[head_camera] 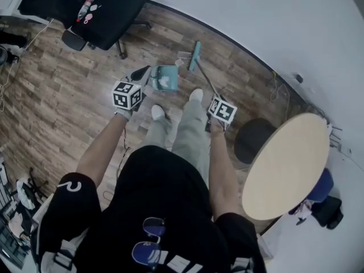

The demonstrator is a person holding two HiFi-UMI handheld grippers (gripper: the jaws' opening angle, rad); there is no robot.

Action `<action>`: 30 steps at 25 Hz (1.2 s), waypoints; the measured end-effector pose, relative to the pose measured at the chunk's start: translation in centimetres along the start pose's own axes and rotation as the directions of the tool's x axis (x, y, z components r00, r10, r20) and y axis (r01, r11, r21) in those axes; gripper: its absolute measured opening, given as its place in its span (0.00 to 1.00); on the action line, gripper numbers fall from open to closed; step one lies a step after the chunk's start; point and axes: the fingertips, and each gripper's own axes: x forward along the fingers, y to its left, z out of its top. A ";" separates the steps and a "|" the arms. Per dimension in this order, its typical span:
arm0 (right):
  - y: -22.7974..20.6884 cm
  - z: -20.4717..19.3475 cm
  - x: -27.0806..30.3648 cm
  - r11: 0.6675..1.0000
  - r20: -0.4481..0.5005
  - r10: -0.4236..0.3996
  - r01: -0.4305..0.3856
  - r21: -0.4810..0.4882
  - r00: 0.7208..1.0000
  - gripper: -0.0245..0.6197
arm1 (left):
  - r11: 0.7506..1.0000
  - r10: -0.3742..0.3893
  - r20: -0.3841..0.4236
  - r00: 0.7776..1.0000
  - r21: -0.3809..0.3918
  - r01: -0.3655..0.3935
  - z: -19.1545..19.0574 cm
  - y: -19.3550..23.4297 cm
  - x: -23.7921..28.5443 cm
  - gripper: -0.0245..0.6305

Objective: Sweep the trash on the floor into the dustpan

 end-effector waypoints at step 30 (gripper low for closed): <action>4.5 10.8 20.9 0.972 -0.208 0.127 -0.163 -0.167 0.970 0.17 | 0.974 0.140 -0.070 0.988 -0.170 -0.150 1.8 4.6 16.5 0.04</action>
